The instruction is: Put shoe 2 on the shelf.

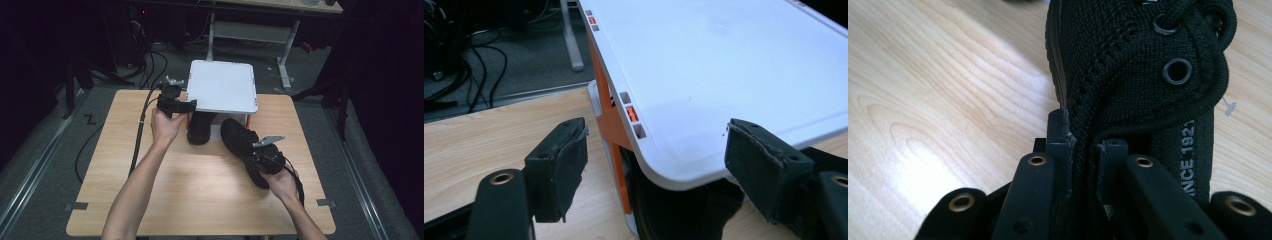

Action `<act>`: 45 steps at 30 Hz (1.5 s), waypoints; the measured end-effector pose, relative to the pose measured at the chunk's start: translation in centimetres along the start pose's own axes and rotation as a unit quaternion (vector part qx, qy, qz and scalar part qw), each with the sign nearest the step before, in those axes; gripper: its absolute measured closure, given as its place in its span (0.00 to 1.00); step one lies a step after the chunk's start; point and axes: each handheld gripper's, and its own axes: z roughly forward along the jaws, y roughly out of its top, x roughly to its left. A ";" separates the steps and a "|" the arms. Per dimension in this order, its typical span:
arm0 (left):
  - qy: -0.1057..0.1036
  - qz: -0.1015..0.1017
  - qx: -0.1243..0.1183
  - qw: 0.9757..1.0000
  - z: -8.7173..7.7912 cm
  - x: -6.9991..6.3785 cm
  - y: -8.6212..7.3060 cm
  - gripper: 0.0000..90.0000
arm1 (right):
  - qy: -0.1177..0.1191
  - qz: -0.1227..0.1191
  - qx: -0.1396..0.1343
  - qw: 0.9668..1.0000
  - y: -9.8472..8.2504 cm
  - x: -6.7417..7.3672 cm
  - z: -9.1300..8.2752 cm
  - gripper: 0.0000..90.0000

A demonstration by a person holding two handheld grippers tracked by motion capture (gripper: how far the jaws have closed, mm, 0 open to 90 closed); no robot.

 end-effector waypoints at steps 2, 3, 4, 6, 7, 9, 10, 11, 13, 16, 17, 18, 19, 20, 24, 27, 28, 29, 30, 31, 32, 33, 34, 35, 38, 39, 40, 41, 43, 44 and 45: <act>0.009 0.002 0.003 1.000 0.6 0.0 -0.1 0.31 | -0.003 0.003 0.003 1.000 0.4 -0.1 0.2 0.90; 0.013 0.001 0.008 1.000 0.9 0.0 -0.2 0.31 | -0.003 0.008 0.005 1.000 0.6 -0.1 0.4 0.90; 0.016 0.003 0.013 1.000 1.1 0.1 -0.4 0.31 | -0.011 0.013 0.010 1.000 1.1 -0.3 0.7 0.90; 0.013 -0.007 0.014 1.000 1.3 0.1 -0.4 0.32 | -0.014 0.014 0.013 1.000 1.3 -0.3 0.9 0.90; 0.012 -0.008 0.016 1.000 1.4 0.1 -0.3 0.32 | -0.020 0.018 0.020 0.999 1.6 -0.4 1.2 0.90; 0.011 -0.012 0.020 1.000 1.5 0.2 -0.3 0.32 | -0.025 0.024 0.029 0.999 2.1 -0.4 1.6 0.90; 0.010 -0.017 0.025 1.000 1.5 0.2 -0.2 0.33 | -0.030 0.028 0.036 0.999 2.6 -0.4 2.1 0.90; 0.009 -0.021 0.028 0.999 1.5 0.3 -0.1 0.33 | -0.030 0.028 0.036 0.999 2.6 -0.4 2.1 0.90; 0.005 -0.012 0.027 1.000 1.4 0.3 -0.1 0.35 | -0.030 0.035 0.042 0.998 3.1 -0.4 2.6 0.90; 0.000 0.010 0.021 1.000 1.3 0.0 -0.4 0.38 | -0.042 0.036 0.049 0.997 4.0 -0.1 3.2 0.90; -0.002 0.019 0.018 1.000 1.2 -0.1 -0.5 0.40 | -0.046 0.036 0.051 0.997 4.3 0.1 3.3 0.89; -0.003 0.022 0.017 1.000 1.2 -0.2 -0.5 0.42 | -0.050 0.038 0.054 0.997 4.8 0.2 3.5 0.89; -0.005 0.027 0.017 0.999 1.2 -0.3 -0.6 0.43 | -0.051 0.038 0.057 0.996 4.9 0.2 3.6 0.89; -0.008 0.030 0.019 0.999 1.1 -0.4 -0.6 0.46 | -0.054 0.041 0.063 0.996 5.3 0.3 3.8 0.89; -0.012 0.031 0.034 0.999 1.2 -0.7 -0.5 0.54 | -0.054 0.049 0.077 0.994 6.5 0.5 4.6 0.89; -0.007 0.038 0.046 0.998 1.4 -1.0 -0.4 0.55 | -0.055 0.059 0.084 0.993 7.3 0.7 5.6 0.89; -0.009 0.031 0.049 0.998 1.4 -0.9 -0.3 0.55 | -0.053 0.067 0.087 0.993 7.7 0.7 6.2 0.89; -0.009 0.031 0.049 0.998 1.4 -0.9 -0.3 0.55 | -0.053 0.067 0.087 0.993 7.7 0.7 6.2 0.89; -0.012 0.023 0.050 0.998 1.3 -0.7 -0.3 0.55 | -0.053 0.067 0.089 0.992 7.8 0.7 6.3 0.89; -0.015 0.015 0.051 0.998 1.3 -0.6 -0.2 0.55 | -0.053 0.073 0.091 0.992 8.0 0.7 6.6 0.88; -0.019 -0.001 0.052 0.998 1.4 -0.3 -0.1 0.55 | -0.054 0.079 0.092 0.991 8.2 0.6 7.0 0.88; -0.019 -0.001 0.052 0.998 1.4 -0.3 -0.1 0.55 | -0.055 0.083 0.090 0.991 8.3 0.4 7.1 0.88; -0.021 -0.007 0.054 0.998 1.4 -0.2 0.0 0.55 | -0.053 0.094 0.087 0.990 8.4 0.1 7.3 0.87; -0.021 -0.009 0.056 0.998 1.4 -0.2 0.0 0.55 | -0.053 0.094 0.087 0.990 8.4 0.1 7.3 0.87; -0.020 -0.008 0.059 0.998 1.4 -0.3 0.0 0.55 | -0.054 0.112 0.086 0.988 8.7 -0.4 7.9 0.87; -0.020 -0.008 0.059 0.998 1.4 -0.2 0.0 0.55 | -0.054 0.112 0.086 0.988 8.7 -0.4 7.9 0.87; -0.021 -0.009 0.058 0.998 1.4 -0.2 0.0 0.55 | -0.055 0.112 0.088 0.988 8.8 -0.5 8.0 0.87; -0.021 -0.009 0.058 0.998 1.3 -0.2 0.0 0.55 | -0.059 0.112 0.088 0.988 9.0 -0.5 8.2 0.87; -0.021 -0.007 0.059 0.998 1.4 -0.2 0.0 0.55 | -0.061 0.115 0.088 0.988 9.4 -0.5 8.5 0.87; -0.021 -0.007 0.059 0.998 1.4 -0.2 0.0 0.55 | -0.062 0.113 0.088 0.988 9.6 -0.6 8.6 0.87; -0.021 -0.007 0.059 0.998 1.4 -0.2 0.0 0.55 | -0.064 0.115 0.088 0.987 9.7 -0.6 8.7 0.87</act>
